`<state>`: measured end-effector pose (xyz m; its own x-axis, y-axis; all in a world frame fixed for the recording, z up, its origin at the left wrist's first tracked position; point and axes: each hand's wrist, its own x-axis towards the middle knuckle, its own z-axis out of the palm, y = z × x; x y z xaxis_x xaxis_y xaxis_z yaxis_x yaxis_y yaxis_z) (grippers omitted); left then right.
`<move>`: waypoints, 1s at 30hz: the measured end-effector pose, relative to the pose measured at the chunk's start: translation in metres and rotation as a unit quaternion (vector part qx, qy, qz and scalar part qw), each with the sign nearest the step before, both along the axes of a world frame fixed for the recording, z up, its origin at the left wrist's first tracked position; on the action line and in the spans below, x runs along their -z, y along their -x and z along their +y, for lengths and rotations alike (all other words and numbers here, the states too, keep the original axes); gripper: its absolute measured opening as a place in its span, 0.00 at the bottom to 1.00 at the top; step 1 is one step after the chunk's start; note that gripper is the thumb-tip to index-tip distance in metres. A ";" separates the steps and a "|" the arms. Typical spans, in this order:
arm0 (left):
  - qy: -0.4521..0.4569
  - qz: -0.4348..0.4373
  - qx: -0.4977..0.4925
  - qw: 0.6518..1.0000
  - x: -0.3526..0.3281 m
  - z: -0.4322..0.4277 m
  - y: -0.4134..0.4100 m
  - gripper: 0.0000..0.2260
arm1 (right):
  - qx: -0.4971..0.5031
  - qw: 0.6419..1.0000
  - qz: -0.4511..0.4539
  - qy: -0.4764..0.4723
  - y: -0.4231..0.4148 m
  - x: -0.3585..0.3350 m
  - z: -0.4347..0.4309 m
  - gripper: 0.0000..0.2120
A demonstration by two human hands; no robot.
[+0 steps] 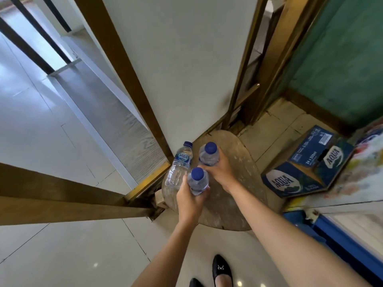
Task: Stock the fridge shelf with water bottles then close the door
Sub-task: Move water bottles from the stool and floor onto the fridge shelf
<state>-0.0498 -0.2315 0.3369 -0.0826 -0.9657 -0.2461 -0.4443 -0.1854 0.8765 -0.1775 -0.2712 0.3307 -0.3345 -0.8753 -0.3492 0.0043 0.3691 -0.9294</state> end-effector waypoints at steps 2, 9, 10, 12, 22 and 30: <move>-0.017 -0.001 0.015 1.000 -0.007 0.005 -0.005 0.24 | 0.034 0.999 -0.011 -0.017 0.008 -0.011 0.017 0.30; -0.044 0.041 0.087 0.994 -0.076 0.017 0.013 0.23 | 0.120 0.991 0.006 -0.058 0.055 -0.089 0.096 0.27; -0.043 0.048 0.112 0.992 -0.096 0.017 0.021 0.23 | 0.134 0.990 0.010 -0.053 0.063 -0.108 0.107 0.28; -0.033 0.064 0.164 0.984 -0.140 0.018 0.039 0.22 | 0.152 0.987 0.028 -0.033 0.077 -0.151 0.129 0.30; 0.109 0.170 0.387 0.900 -0.399 0.058 0.179 0.22 | 0.249 0.944 0.163 0.143 0.161 -0.417 0.240 0.24; 0.223 0.266 0.446 0.825 -0.579 0.150 0.279 0.16 | 0.364 0.859 0.258 0.252 0.224 -0.594 0.352 0.19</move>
<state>-0.3293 -0.0813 0.9159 -0.7909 -0.4468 0.4181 0.2409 0.4007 0.8840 -0.4011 0.0807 0.9244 -0.8540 -0.3641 0.3717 -0.3972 -0.0053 -0.9177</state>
